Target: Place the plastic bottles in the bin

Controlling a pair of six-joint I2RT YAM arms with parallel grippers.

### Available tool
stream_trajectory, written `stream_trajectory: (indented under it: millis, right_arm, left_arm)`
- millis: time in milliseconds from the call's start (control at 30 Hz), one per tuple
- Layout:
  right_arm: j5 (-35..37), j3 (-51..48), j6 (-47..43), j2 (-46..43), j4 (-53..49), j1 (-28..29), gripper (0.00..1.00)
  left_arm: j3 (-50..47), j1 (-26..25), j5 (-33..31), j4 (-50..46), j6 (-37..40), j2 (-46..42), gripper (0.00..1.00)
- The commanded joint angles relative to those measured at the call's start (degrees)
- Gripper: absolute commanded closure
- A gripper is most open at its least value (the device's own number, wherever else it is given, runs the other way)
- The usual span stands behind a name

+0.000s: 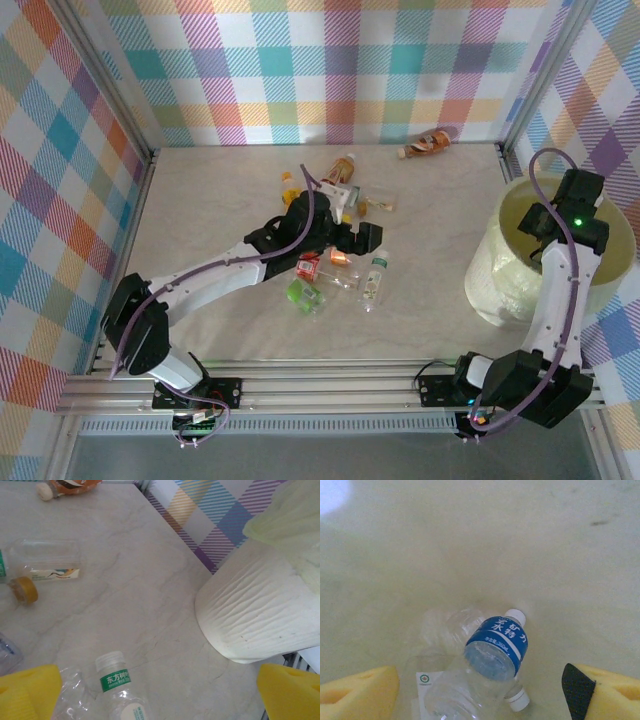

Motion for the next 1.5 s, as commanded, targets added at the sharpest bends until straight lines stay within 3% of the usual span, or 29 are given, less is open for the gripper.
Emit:
stream_trajectory:
  millis: [0, 167, 400, 567, 767, 1067, 1467]
  right_arm:
    - [-0.74, 3.54, 2.10, -2.99, -1.28, 2.45, 0.10]
    - [2.93, 6.86, 3.03, -5.59, -1.82, 8.76, 0.06]
    - [1.05, 10.67, 4.24, -6.73, -1.93, 18.04, 0.00]
    - [-10.69, 10.10, 5.04, -7.43, 1.94, 23.94, 0.00]
    - [-32.99, 6.00, 6.50, -8.33, 11.85, 28.42, 0.00]
    - [-49.83, -8.36, 14.93, -11.74, 34.07, 31.68, 0.00]
    - [-53.44, -15.93, 17.64, -9.04, 43.08, 37.49, 0.00]
  left_arm:
    - [-1.86, 0.02, -2.97, 3.99, -1.79, -2.99, 0.00]
    - [-4.04, 0.55, -8.27, 4.11, -4.10, -4.42, 0.00]
    - [-7.68, 2.22, -15.08, 3.29, -9.56, -6.89, 0.00]
    - [-9.37, 4.46, -20.40, -0.67, -16.92, -8.20, 0.00]
    - [-4.90, 4.77, -29.54, -25.16, -32.41, -7.48, 0.00]
    - [-11.10, 4.93, -29.08, -30.23, -42.18, -11.14, 0.00]
    - [-13.03, 4.94, -24.79, -35.84, -45.71, -6.62, 0.00]
